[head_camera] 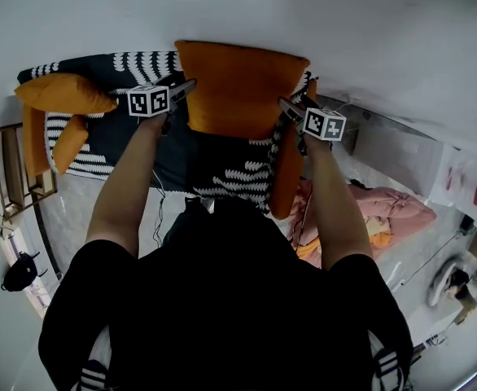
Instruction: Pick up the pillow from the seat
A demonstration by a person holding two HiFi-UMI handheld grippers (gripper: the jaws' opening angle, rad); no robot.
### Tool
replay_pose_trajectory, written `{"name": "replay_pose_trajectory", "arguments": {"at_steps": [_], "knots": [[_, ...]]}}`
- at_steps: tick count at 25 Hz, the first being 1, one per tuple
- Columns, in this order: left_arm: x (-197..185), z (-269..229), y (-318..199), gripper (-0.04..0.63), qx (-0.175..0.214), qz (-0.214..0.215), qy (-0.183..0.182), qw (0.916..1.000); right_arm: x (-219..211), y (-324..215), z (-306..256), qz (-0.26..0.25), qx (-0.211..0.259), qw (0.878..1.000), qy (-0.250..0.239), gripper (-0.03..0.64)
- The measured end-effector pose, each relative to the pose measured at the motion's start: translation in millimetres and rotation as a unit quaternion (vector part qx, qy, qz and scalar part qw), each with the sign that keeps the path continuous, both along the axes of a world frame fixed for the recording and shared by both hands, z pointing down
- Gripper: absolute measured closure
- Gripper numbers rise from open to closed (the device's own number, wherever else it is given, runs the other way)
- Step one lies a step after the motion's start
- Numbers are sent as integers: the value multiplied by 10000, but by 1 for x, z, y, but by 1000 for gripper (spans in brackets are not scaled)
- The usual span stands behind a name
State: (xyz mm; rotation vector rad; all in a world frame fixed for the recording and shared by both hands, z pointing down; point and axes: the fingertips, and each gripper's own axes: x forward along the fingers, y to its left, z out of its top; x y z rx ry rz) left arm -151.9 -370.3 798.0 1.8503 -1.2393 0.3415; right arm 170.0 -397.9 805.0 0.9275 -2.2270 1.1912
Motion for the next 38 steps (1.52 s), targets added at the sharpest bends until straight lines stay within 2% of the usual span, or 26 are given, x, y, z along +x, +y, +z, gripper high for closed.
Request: {"name": "replay_pose_trajectory", "arguments": {"at_steps": [4, 11, 17, 20, 32, 38], "knots": [[2, 8, -7, 254, -64, -88, 175, 9998, 3, -8, 1, 184, -83, 9998, -50, 218], [-1, 21, -22, 241, -117, -66, 123, 9998, 3, -24, 6, 387, -90, 9991, -139, 213], [-5, 23, -29, 228, -35, -108, 223, 9997, 0, -34, 11, 406, -31, 9991, -100, 206], [-5, 26, -35, 221, 37, -117, 305, 9995, 1, -42, 13, 400, 47, 9992, -39, 198], [2, 36, -49, 192, 59, 59, 701, 9975, -20, -65, 16, 141, 128, 9989, -437, 186], [3, 43, -57, 195, 18, 228, 532, 9983, -31, -76, 17, 94, 122, 9987, -477, 186]]}}
